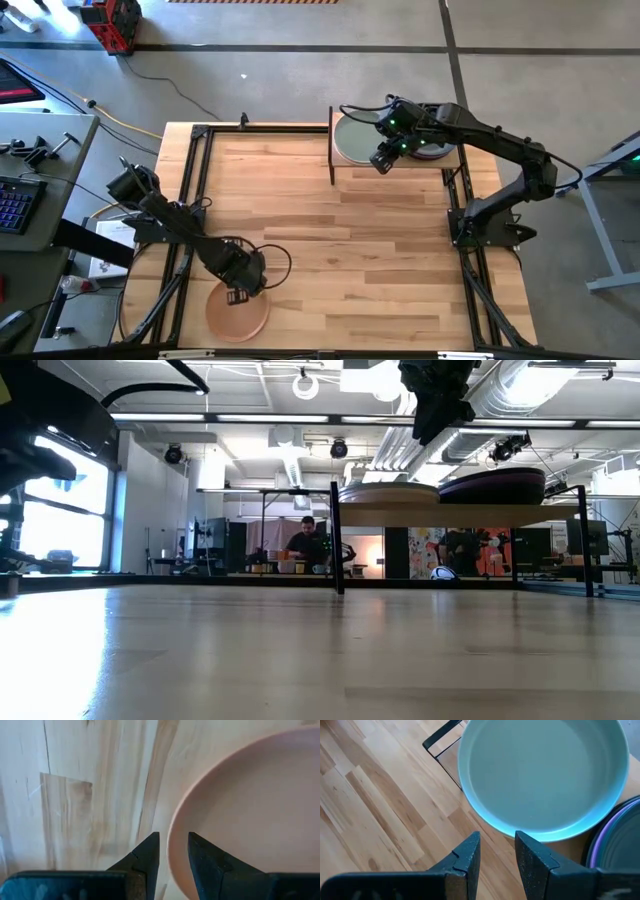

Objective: Place and stack plates onto a shelf
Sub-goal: Stack the brown plate on top of the blue plate on the shelf

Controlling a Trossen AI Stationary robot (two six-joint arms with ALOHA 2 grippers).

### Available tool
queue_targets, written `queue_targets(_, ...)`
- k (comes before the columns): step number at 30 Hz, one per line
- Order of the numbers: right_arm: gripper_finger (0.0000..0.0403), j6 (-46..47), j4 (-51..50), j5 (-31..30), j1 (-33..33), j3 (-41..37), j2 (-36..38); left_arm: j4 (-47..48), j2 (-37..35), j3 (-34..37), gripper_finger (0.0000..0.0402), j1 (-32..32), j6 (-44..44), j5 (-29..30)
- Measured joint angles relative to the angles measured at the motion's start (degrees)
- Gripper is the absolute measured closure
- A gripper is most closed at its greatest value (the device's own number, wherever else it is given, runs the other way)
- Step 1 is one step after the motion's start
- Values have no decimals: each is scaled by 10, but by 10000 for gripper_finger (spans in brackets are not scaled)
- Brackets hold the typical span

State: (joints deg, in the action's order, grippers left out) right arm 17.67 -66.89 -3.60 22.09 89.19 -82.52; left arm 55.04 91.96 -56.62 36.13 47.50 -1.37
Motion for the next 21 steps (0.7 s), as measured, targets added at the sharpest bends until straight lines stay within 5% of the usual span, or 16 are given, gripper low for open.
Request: queue_targets(21,302,3,-12,0,0,0,0,-8,98,-2,312,-2,-42,-29)
